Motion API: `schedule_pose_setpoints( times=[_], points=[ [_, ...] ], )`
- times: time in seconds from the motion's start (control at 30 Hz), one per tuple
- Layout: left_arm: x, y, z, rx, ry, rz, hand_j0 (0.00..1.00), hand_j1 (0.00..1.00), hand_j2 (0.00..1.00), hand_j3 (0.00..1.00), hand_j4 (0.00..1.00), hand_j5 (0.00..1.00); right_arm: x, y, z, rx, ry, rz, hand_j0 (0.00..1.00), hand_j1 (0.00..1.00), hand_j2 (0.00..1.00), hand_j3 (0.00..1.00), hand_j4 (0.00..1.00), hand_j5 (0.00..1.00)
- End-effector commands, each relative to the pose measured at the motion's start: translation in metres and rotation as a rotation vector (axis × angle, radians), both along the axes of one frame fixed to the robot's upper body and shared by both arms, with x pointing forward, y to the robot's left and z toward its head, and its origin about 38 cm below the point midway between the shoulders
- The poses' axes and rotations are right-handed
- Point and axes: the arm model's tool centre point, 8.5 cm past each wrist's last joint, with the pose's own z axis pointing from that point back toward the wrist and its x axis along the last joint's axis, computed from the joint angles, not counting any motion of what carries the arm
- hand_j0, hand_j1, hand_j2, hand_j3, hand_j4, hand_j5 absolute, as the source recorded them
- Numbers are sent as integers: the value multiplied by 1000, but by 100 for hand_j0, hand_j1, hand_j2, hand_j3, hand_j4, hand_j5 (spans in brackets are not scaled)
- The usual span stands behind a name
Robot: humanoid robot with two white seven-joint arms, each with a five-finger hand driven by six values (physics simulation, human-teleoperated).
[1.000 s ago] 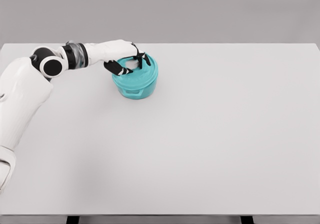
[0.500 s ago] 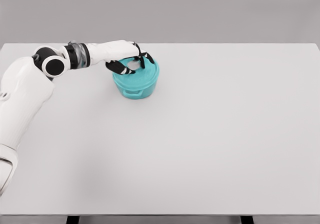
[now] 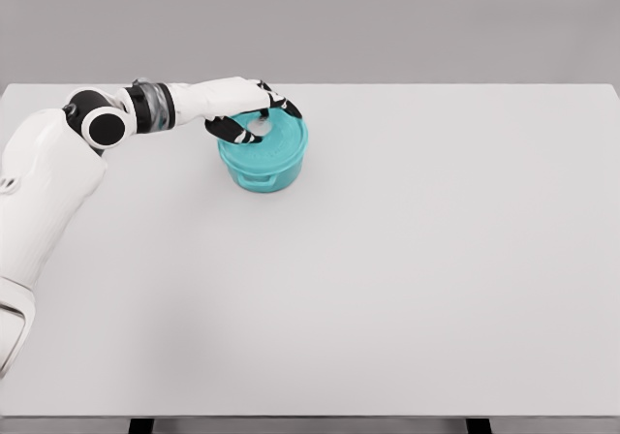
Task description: Cover the pot with left arm
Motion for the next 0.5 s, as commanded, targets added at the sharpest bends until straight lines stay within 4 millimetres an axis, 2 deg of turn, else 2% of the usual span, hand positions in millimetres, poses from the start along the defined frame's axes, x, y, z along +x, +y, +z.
schedule_pose_setpoints(
  times=[0.0,0.2,0.23,0.4,0.47],
  points=[
    [0,0,0,3,-1,1,90,90,90,90,90,90,0,0,0,0,0,0,100,100,100,100,100,100],
    [0,-1,0,2,1,1,91,91,91,91,91,91,0,0,0,0,0,0,100,100,100,100,100,100],
    [0,0,-1,2,2,2,94,94,94,94,94,94,0,0,0,0,0,0,100,100,100,100,100,100],
    [1,2,-2,1,7,7,95,95,95,95,95,95,0,0,0,0,0,-1,100,100,100,100,100,100],
    [1,2,-3,1,10,10,99,99,99,99,99,99,0,0,0,0,0,0,100,100,100,100,100,100]
  ],
)
